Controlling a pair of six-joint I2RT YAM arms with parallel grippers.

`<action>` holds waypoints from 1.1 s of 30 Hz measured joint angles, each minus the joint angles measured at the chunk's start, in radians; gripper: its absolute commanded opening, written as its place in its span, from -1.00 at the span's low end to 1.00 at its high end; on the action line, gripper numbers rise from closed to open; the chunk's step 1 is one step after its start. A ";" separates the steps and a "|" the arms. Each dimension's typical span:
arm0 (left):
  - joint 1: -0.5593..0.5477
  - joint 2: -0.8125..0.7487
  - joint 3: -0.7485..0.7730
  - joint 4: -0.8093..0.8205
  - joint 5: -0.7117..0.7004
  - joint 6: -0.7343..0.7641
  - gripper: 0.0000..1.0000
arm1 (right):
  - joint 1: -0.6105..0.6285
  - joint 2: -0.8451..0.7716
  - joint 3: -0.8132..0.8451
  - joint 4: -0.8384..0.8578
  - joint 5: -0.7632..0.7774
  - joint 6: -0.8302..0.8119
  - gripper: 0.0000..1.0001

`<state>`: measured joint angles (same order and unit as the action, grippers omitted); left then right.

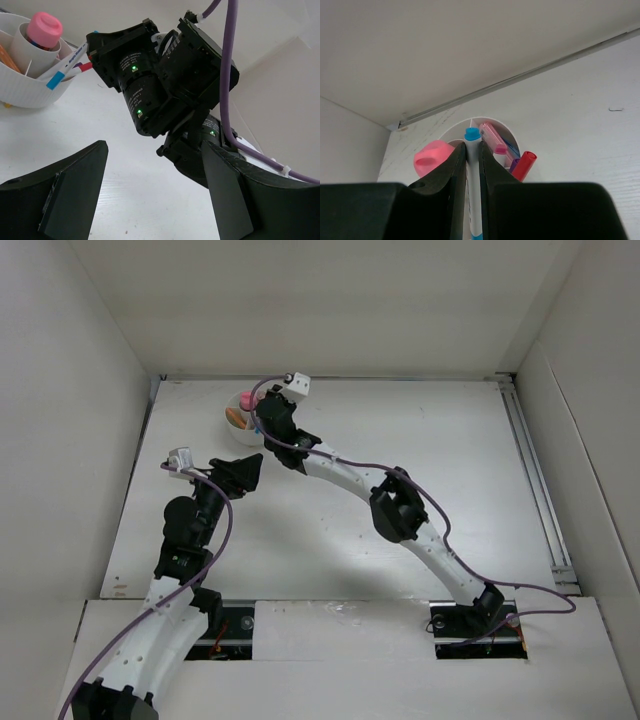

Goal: Sort the stationery into containers
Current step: Place the pen in the storage box.

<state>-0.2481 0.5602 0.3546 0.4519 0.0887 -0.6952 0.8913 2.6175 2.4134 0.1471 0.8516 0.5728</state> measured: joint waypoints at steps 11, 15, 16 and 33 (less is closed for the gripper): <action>0.000 0.019 0.000 0.000 0.004 0.000 0.45 | -0.003 0.013 0.029 0.056 0.028 -0.020 -1.00; 0.000 0.021 0.000 0.000 0.003 0.000 0.45 | -0.008 0.016 0.032 0.072 0.032 -0.020 -1.00; 0.000 0.021 0.000 0.000 0.004 0.000 0.45 | -0.008 0.018 0.032 0.073 0.032 -0.020 -1.00; 0.000 0.031 0.000 0.003 0.008 0.008 0.45 | -0.020 0.084 0.000 0.127 0.031 -0.019 -0.01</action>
<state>-0.2481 0.5915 0.3546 0.4545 0.0963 -0.6876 0.8715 2.7018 2.4138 0.2745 0.8825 0.5533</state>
